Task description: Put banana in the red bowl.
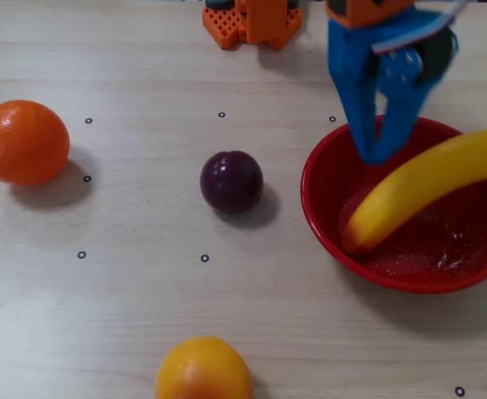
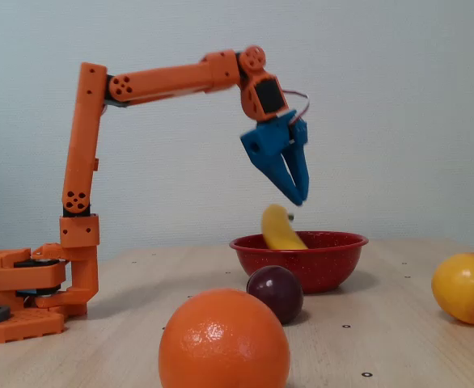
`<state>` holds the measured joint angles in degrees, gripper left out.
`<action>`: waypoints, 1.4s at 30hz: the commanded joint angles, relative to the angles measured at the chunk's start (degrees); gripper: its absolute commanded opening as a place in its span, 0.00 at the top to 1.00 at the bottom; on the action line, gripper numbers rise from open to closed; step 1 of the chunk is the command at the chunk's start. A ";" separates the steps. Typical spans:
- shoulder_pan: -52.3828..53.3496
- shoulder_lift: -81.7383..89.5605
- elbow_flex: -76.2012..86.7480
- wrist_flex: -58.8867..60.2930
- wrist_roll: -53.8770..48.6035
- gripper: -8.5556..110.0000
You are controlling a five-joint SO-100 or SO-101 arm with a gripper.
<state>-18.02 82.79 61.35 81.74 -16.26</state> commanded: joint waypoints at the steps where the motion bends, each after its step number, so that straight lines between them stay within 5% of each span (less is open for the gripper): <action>1: 1.58 9.93 -3.78 0.44 2.29 0.93; 42: 18.63 83.58 85.52 -15.21 5.71 0.93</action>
<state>0.18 163.65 148.10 68.73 -9.84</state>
